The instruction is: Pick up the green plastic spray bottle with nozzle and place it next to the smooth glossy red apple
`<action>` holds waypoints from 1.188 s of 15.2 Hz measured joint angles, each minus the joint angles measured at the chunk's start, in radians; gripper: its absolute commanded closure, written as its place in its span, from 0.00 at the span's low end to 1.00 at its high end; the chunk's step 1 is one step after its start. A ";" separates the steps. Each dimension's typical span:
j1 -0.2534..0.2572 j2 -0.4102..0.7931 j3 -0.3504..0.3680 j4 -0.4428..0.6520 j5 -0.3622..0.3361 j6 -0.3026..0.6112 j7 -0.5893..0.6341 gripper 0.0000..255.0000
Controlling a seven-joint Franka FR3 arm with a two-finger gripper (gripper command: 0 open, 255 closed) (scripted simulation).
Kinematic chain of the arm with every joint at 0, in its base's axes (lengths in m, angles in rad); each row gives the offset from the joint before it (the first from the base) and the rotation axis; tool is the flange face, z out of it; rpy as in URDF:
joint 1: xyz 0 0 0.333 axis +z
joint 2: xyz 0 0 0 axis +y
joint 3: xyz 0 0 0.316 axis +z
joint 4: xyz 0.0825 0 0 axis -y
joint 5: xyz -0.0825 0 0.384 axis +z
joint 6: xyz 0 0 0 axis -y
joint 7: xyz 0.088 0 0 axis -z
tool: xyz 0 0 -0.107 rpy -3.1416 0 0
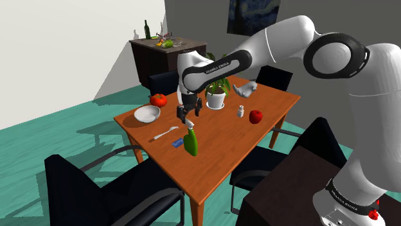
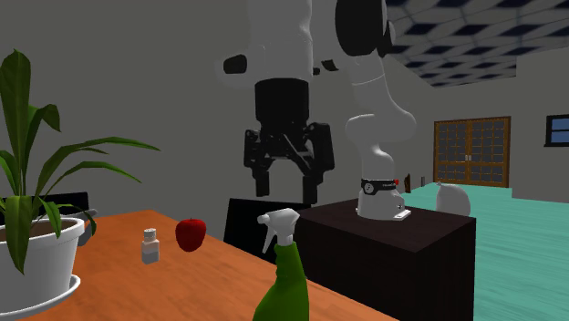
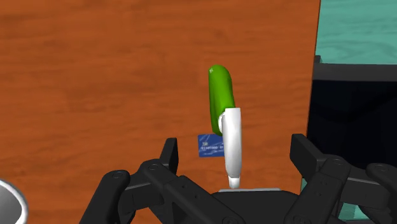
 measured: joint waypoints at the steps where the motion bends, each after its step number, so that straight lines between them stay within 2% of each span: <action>1: 0.002 0.009 -0.001 0.000 -0.002 0.009 0.002 0.00; 7: 0.006 0.050 -0.008 -0.016 -0.013 0.064 0.008 0.00; 13: 0.009 0.057 -0.008 -0.015 -0.014 0.071 0.011 0.00; 14: 0.009 0.057 -0.008 -0.015 -0.015 0.071 0.011 1.00; 18: 0.009 0.057 -0.008 -0.015 -0.015 0.071 0.011 1.00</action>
